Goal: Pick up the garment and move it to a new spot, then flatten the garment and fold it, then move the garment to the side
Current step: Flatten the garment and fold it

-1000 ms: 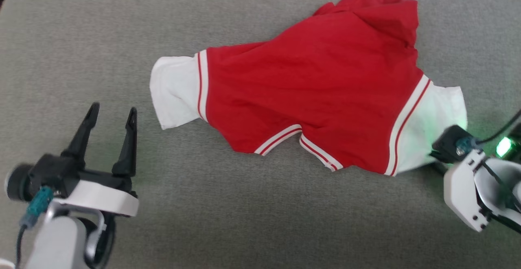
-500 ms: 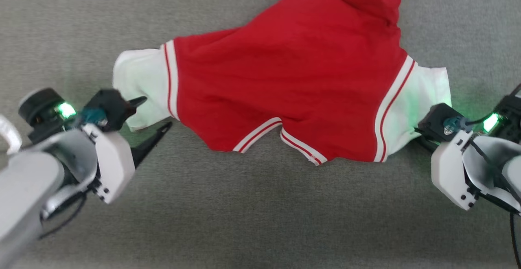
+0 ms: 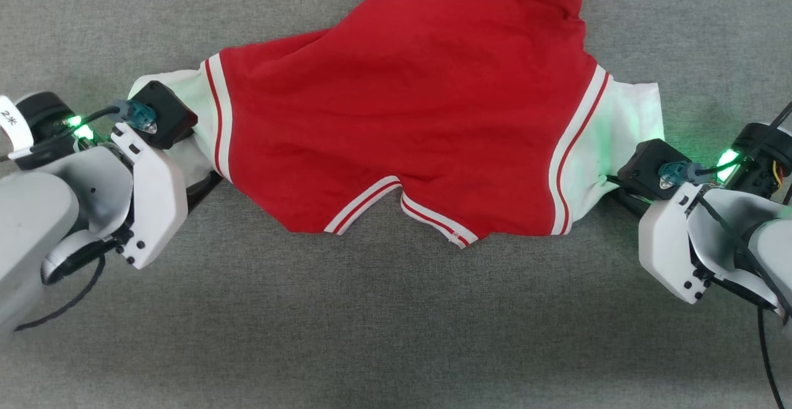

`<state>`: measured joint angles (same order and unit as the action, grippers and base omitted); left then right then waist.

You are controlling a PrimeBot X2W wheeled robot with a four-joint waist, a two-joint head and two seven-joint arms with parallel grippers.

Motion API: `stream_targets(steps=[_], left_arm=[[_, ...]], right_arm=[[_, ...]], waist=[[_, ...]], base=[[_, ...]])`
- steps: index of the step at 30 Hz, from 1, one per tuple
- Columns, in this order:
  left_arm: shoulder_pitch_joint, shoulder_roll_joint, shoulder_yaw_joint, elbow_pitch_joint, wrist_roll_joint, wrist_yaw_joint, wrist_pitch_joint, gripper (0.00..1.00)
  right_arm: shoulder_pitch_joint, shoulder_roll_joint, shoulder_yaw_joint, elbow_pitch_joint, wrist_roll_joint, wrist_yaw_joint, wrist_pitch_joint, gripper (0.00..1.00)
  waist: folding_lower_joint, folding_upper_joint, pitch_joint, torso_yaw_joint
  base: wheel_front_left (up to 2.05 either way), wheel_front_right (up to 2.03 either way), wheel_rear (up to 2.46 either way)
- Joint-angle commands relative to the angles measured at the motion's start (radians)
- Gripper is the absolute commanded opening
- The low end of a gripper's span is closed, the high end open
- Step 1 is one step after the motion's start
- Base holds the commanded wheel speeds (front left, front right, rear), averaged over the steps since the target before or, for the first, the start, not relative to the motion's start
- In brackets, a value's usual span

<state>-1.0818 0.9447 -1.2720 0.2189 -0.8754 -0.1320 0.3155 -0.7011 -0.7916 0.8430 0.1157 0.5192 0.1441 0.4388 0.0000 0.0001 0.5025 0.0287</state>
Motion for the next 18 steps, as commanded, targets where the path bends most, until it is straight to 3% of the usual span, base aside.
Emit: stream_targets(steps=[1,2,3,4,5,12,18], left_arm=[[0.039,-0.005,-0.015,0.012,-0.009,0.003,0.018,1.0],[0.055,-0.009,-0.018,0.008,-0.013,0.003,0.031,0.68],[0.065,-0.008,-0.02,0.006,-0.011,0.003,0.041,0.45],[0.074,-0.008,-0.021,0.006,-0.01,0.002,0.042,0.31],[0.082,-0.011,-0.021,0.009,-0.023,0.002,0.036,0.0],[0.074,-0.014,-0.009,0.064,-0.08,0.002,-0.138,0.0],[0.1,0.017,-0.002,0.04,-0.195,0.003,-0.345,0.0]], right_arm=[[0.027,0.012,0.028,0.092,-0.012,-0.024,0.025,0.0],[0.027,0.015,0.029,0.092,-0.011,-0.024,0.022,0.0],[0.028,0.018,0.029,0.093,-0.01,-0.024,0.016,0.0],[0.03,0.019,0.025,0.094,-0.01,-0.024,0.007,0.0],[0.03,0.021,0.022,0.095,-0.01,-0.024,-0.003,0.0],[0.053,0.036,-0.072,0.095,0.001,-0.019,-0.112,0.0],[0.146,0.044,-0.244,0.057,-0.025,-0.016,-0.195,0.0]], waist=[[0.0,-0.0001,-0.002,-0.001],[0.0,-0.0001,-0.004,-0.003],[0.0,-0.0001,-0.009,-0.003],[0.0,-0.0001,-0.015,-0.003],[0.0,-0.0001,-0.023,-0.004],[0.0,-0.0001,-0.094,-0.015],[0.0,-0.0001,-0.155,-0.026]], base=[[0.0,0.0,0.0],[0.0,0.0,0.0],[0.0,0.0,0.0],[0.0,0.0,0.0],[0.0,0.0,0.0],[0.0,0.0,0.0],[0.0,0.0,0.0]])
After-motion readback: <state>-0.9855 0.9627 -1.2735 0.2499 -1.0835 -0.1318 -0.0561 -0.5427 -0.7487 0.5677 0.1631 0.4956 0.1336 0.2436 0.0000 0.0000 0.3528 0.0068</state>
